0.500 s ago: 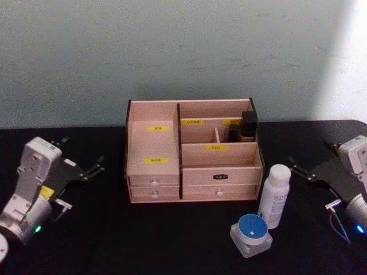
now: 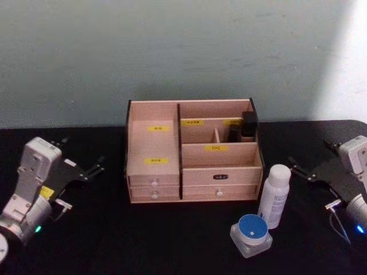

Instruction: Pick up the facial cleanser and watermelon frost from the table and place them into the tiered storage box.

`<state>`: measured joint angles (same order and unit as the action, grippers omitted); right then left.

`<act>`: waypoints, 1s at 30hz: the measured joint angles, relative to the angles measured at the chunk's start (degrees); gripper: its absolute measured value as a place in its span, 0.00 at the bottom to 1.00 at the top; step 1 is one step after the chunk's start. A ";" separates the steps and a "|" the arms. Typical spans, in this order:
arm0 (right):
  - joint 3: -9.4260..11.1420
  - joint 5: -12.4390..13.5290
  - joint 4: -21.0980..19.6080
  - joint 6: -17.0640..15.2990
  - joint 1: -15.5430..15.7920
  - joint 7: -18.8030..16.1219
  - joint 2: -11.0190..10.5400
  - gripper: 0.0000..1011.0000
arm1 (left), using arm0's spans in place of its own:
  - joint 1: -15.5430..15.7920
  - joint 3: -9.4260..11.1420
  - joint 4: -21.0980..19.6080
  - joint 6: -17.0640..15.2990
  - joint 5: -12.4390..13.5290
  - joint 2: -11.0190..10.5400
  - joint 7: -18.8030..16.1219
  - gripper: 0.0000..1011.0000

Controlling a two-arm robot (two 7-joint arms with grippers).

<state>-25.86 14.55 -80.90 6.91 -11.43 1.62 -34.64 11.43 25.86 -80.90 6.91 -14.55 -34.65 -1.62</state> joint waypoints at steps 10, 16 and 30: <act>0.00 0.00 0.00 0.00 0.00 0.00 0.00 0.99 | 0.00 0.00 0.00 0.00 0.00 0.00 0.00 0.99; 0.00 0.00 0.00 0.00 0.00 0.00 0.00 0.99 | 0.00 0.00 0.00 0.00 0.00 0.00 0.00 0.99; 0.00 0.00 0.00 0.00 0.00 0.00 0.00 0.99 | 0.00 0.00 0.00 0.00 0.00 0.00 0.00 0.99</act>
<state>-25.86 14.55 -80.90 6.90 -11.43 1.62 -34.65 11.43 25.86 -80.90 6.91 -14.55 -34.64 -1.62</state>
